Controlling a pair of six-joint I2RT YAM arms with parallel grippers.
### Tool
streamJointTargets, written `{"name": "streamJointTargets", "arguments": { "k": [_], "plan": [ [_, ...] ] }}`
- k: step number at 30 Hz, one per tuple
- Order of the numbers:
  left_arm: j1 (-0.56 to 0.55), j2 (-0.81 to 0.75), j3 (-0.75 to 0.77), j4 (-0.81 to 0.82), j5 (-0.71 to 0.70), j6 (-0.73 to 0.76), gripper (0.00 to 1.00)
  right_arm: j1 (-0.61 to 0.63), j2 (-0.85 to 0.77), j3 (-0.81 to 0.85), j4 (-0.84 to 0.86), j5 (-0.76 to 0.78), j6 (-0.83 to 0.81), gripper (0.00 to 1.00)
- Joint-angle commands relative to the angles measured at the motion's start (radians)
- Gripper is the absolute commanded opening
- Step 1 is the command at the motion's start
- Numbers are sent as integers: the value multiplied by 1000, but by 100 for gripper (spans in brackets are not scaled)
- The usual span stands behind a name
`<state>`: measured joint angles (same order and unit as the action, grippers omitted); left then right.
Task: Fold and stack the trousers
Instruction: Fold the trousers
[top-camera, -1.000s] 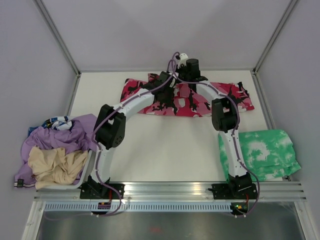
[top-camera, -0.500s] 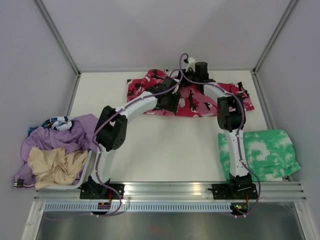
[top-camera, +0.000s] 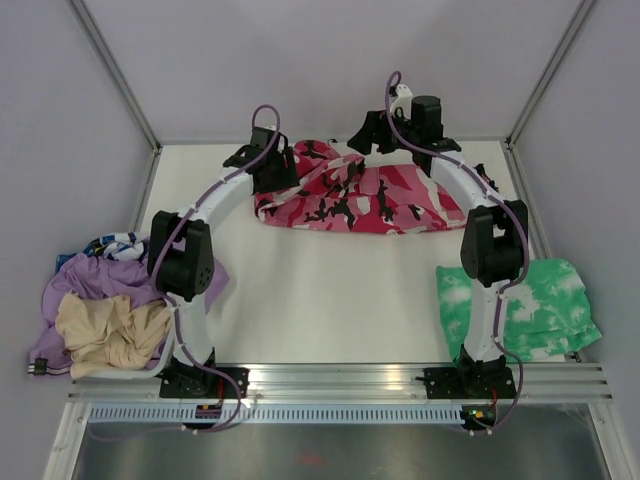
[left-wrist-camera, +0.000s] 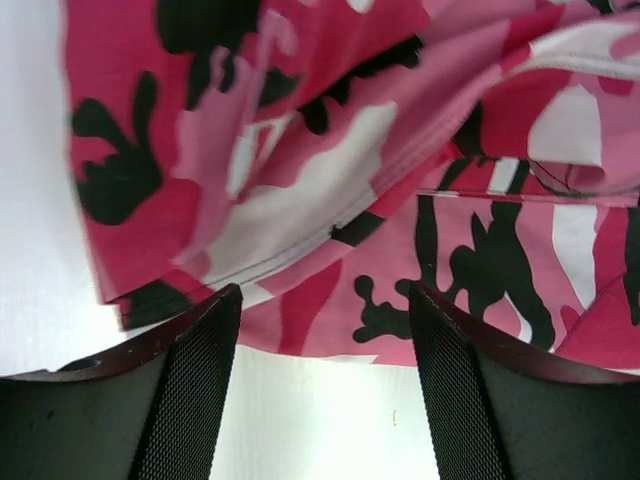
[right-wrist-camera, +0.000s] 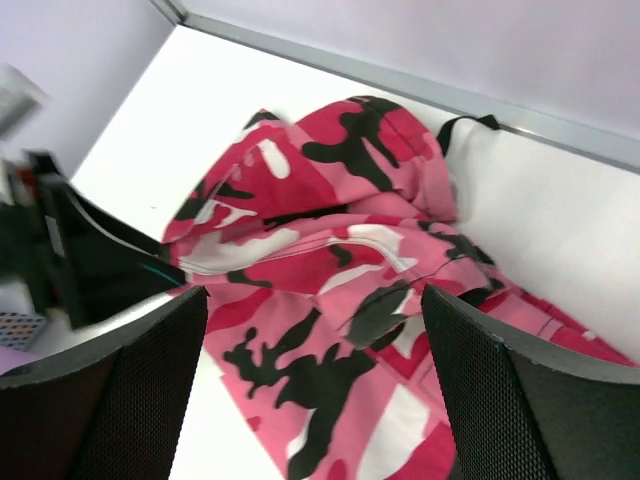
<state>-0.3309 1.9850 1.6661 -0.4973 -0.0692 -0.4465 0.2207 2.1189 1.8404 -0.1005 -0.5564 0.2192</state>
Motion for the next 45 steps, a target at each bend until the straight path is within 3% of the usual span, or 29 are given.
{"name": "streamJointTargets", "arguments": {
  "k": [1,6,12,19,26,31,32,34,35,38,45],
  "plan": [
    [-42,0,-64,144,65,46,72,28,-36,-90,38,-20,114,94],
    [-49,-14,-123,218,86,164,70,86,6,-90,-76,81,36,93],
    [-60,9,-167,282,-50,333,69,91,50,-107,-93,162,75,92],
    [-59,69,-160,368,-110,411,68,98,133,-52,-54,165,100,88],
    [-56,103,-172,398,-28,414,61,100,228,51,-54,164,106,81],
    [-56,127,-180,410,-29,401,28,100,243,85,-44,145,79,58],
    [-56,129,-177,407,-27,399,23,101,243,92,-56,144,69,39],
    [-57,126,-167,390,-27,397,10,101,234,106,-83,150,46,25],
    [-56,121,-163,375,-24,404,4,100,228,111,-103,157,22,14],
    [-56,86,-166,326,-18,437,2,101,194,118,-180,158,-30,0],
    [-34,-40,-213,229,-37,493,2,100,23,-24,-390,41,-346,0]
  ]
}}
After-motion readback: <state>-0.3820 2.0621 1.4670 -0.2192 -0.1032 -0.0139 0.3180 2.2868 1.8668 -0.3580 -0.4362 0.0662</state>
